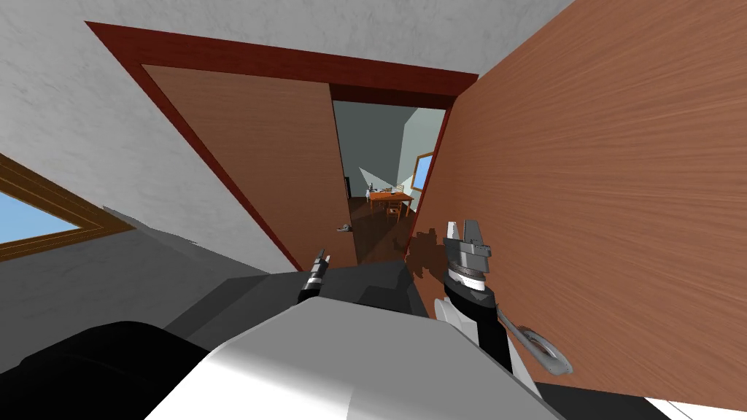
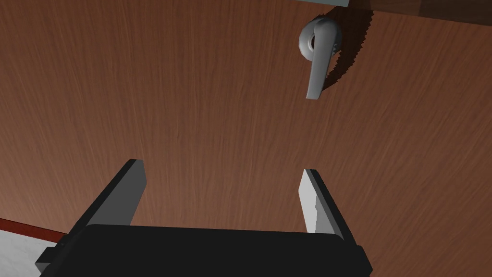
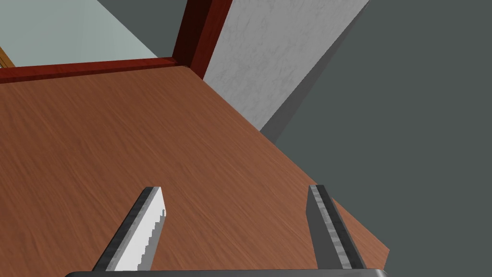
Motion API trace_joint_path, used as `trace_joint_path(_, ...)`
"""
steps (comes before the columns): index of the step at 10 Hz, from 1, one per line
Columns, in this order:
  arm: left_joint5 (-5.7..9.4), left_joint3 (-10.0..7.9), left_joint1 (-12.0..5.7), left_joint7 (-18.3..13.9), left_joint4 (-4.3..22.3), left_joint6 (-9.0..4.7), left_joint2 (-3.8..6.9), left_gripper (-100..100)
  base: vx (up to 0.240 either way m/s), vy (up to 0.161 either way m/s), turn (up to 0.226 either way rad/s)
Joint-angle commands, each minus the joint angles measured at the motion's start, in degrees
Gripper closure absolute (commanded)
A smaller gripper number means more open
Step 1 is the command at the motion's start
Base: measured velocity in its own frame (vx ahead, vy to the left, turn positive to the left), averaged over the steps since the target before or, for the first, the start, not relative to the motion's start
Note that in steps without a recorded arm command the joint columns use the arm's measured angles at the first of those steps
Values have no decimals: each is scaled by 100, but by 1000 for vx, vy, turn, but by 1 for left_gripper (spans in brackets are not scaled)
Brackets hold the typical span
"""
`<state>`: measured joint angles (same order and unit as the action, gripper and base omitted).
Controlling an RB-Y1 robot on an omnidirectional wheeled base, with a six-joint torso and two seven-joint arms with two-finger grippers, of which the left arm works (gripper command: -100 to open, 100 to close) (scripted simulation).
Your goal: Pull the door open
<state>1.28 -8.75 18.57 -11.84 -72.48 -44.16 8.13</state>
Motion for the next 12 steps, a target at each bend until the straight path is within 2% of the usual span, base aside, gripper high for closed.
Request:
trace_joint_path(1, 20, -16, -52, -23, 191, -27, 12, -100, 105, -5, -29)
trace_joint_path(12, 143, -102, -255, -177, 1315, -218, 85, -100, 112, 10, -31)
